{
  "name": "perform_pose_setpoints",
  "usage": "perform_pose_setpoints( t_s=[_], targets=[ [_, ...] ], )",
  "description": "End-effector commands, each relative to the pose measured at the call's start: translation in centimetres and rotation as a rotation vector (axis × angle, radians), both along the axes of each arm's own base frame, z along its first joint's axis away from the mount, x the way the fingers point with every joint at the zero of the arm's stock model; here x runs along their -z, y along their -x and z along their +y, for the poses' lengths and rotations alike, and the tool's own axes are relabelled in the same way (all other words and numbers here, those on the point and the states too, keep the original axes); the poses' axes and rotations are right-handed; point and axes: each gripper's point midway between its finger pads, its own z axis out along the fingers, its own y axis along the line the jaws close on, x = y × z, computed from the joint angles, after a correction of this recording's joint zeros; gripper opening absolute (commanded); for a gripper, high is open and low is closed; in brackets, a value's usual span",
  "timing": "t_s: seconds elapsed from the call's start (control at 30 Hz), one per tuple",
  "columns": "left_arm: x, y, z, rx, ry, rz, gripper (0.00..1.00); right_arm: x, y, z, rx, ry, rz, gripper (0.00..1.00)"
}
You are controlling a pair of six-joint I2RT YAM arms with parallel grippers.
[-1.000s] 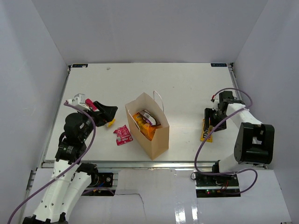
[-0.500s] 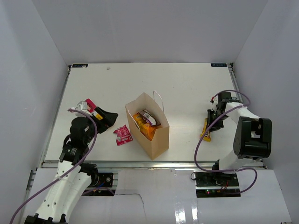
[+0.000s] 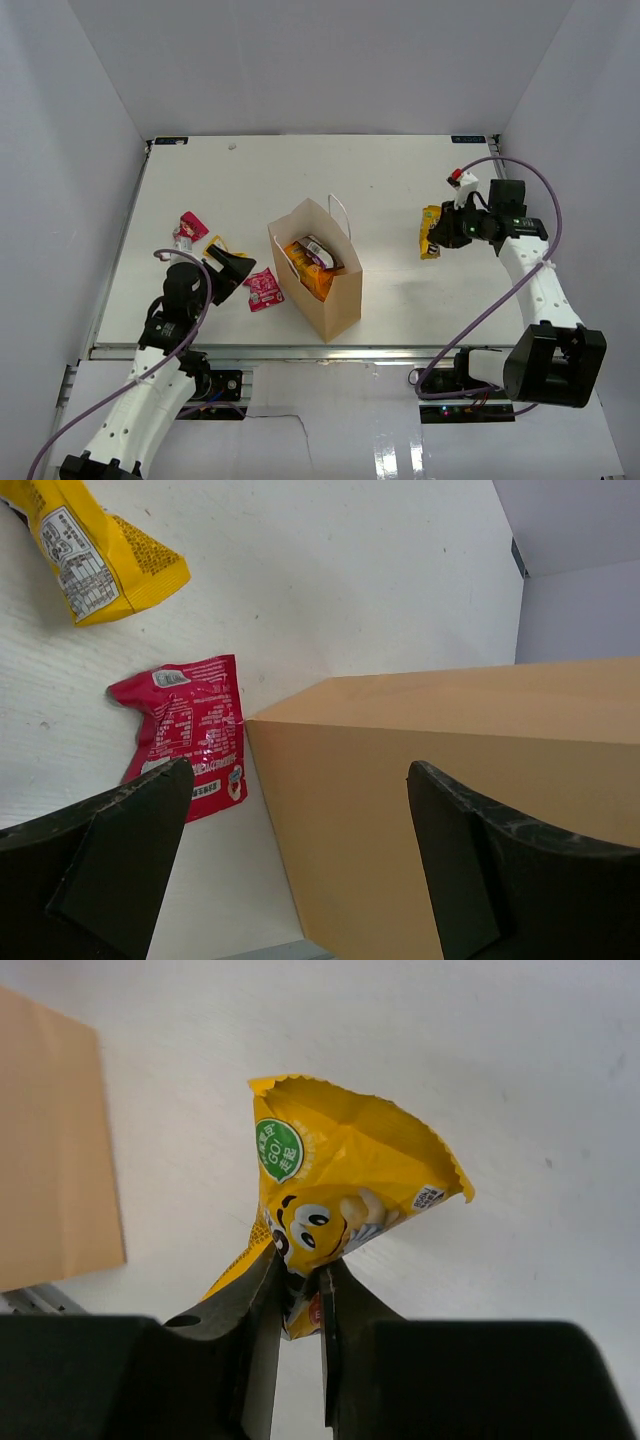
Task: Place the snacks into the paper bag
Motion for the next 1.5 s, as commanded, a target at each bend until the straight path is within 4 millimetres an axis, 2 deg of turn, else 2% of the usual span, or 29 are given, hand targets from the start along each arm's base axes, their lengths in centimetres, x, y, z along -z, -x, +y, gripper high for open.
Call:
perform_pose_setpoints(
  t_s=[0.0,0.03,0.1,0.13,0.17,0.33,0.4,0.47,0.63,0.83,0.9,1.0,1.17,1.23,1.33,1.37,1.43,1.47],
  targets=[
    [0.1,-0.4,0.1,-0.055,0.065,0.023,0.98,-7.1,0.4,4.6,-0.362,-0.139,-0.277,0.08],
    [0.9,-0.4,0.6,-0.097,0.064,0.062,0.98,-9.3,0.8,5.8,-0.462,-0.163,-0.359,0.08],
    [2.2,-0.5,1.2,-0.174,0.086,0.137,0.98,-11.5,1.5,6.9,-0.55,-0.182,-0.442,0.08],
    [2.9,-0.3,1.5,-0.192,0.08,0.169,0.98,-13.2,1.9,7.9,-0.614,-0.184,-0.506,0.08],
    [3.3,-0.2,1.5,-0.197,0.081,0.187,0.98,-14.4,1.7,8.1,-0.63,-0.175,-0.552,0.08],
    [4.7,0.0,1.3,-0.212,0.096,0.266,0.98,-21.7,3.4,13.0,-0.79,-0.183,-0.772,0.08],
    [4.9,0.1,1.2,-0.211,0.095,0.278,0.98,-23.8,3.8,14.3,-0.815,-0.207,-0.82,0.08],
    [4.9,0.0,1.1,-0.209,0.098,0.284,0.98,-26.2,5.5,16.7,-0.883,-0.262,-0.858,0.08],
    [5.4,0.2,1.1,-0.21,0.097,0.303,0.98,-28.7,8.0,19.4,-0.963,-0.359,-0.872,0.08],
    [6.0,0.0,0.8,-0.214,0.114,0.334,0.98,-28.7,11.0,21.8,-1.055,-0.418,-0.844,0.08],
    [6.2,0.1,0.2,-0.186,0.126,0.361,0.98,-28.6,11.9,22.7,-1.079,-0.433,-0.833,0.08],
    [6.6,-0.2,-0.4,-0.159,0.125,0.385,0.98,-27.1,11.9,23.8,-1.055,-0.416,-0.791,0.08],
    [7.0,-0.3,-1.0,-0.118,0.114,0.418,0.98,-22.4,10.9,24.9,-0.99,-0.344,-0.693,0.12],
    [7.1,-0.4,-1.1,-0.115,0.11,0.426,0.98,-21.4,10.6,25.1,-0.962,-0.311,-0.681,0.15],
    [7.4,-0.5,-1.2,-0.115,0.109,0.442,0.98,-19.4,9.9,25.4,-0.923,-0.248,-0.666,0.26],
    [7.7,-0.5,-1.2,-0.113,0.107,0.458,0.98,-18.9,9.6,25.5,-0.918,-0.237,-0.656,0.36],
    [7.6,-0.7,-1.3,-0.112,0.108,0.465,0.98,-19.0,9.3,25.4,-0.908,-0.223,-0.665,0.46],
    [7.7,-0.7,-1.4,-0.108,0.107,0.47,0.98,-19.2,9.3,25.4,-0.909,-0.222,-0.672,0.56]
  ],
)
